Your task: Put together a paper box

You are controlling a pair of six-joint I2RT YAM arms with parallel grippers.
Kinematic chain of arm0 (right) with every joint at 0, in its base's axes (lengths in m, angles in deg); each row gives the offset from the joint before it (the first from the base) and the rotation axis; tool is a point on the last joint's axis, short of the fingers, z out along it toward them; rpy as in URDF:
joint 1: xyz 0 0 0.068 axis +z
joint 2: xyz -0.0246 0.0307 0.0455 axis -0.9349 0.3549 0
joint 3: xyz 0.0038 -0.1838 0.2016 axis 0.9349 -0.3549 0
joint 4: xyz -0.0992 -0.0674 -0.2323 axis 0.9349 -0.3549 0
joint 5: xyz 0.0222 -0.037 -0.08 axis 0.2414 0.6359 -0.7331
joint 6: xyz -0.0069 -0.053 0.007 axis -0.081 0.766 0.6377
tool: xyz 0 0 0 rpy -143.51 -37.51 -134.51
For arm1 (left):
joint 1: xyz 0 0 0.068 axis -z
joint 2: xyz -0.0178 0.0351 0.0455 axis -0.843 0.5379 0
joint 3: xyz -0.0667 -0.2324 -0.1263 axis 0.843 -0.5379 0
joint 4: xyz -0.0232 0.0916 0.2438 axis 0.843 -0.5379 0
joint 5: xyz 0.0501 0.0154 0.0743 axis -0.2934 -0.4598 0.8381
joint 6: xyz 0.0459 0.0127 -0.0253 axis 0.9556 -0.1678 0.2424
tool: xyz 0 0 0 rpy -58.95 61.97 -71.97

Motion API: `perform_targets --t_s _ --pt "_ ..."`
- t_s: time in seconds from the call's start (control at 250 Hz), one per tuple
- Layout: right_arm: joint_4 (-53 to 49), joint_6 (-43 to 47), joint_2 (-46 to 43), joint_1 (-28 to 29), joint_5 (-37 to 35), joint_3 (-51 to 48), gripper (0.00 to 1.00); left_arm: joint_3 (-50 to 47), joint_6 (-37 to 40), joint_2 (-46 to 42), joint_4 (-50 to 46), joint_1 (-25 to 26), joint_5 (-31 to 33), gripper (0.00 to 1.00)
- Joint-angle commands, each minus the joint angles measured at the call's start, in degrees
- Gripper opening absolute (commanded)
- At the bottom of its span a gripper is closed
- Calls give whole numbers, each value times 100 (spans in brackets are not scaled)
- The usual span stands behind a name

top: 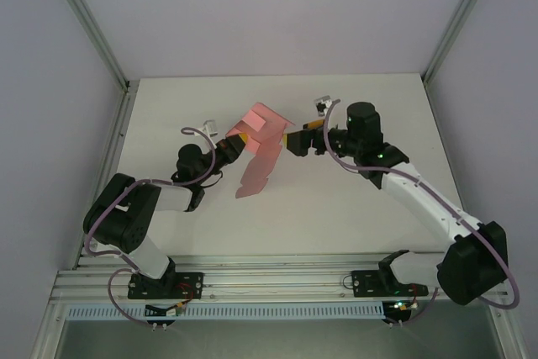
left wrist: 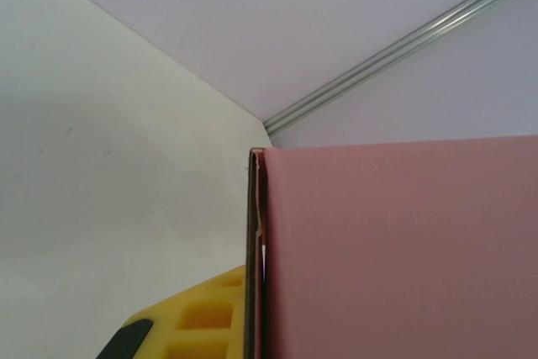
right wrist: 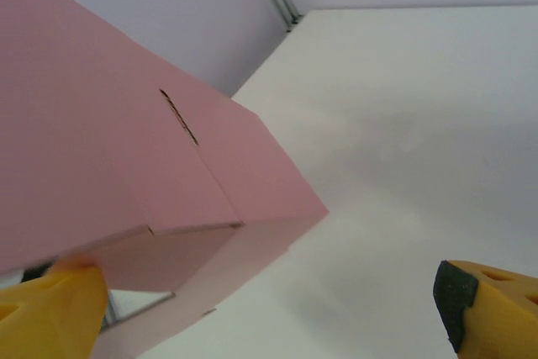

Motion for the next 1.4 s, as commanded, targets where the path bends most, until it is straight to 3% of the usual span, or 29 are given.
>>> perform_targets --t_s 0.0,0.164,0.535,0.787,0.974,1.146,1.322,1.398 --pt "507 -84 181 -23 408 227 100 149 169 -7 126 -26 -210 0" --pt "436 -68 529 6 92 319 100 145 140 -2 258 -30 -295 0" --pt "104 627 1120 781 -2217 214 100 250 18 -19 389 -29 -289 0" --pt "-1092 562 1347 835 -3499 546 100 206 878 -740 -744 -28 185 0" --pt "-1074 678 1184 833 -3105 436 100 172 1590 -1417 -1613 -27 575 0" --pt "-965 610 1232 855 -2409 482 100 75 1590 -1674 -1657 -17 696 0" --pt "-1108 749 1262 995 -3119 528 100 -1 1598 -1946 -1846 -20 893 0" --pt "-1107 792 1120 1018 -3105 481 100 36 1721 -2031 -2127 -15 949 0"
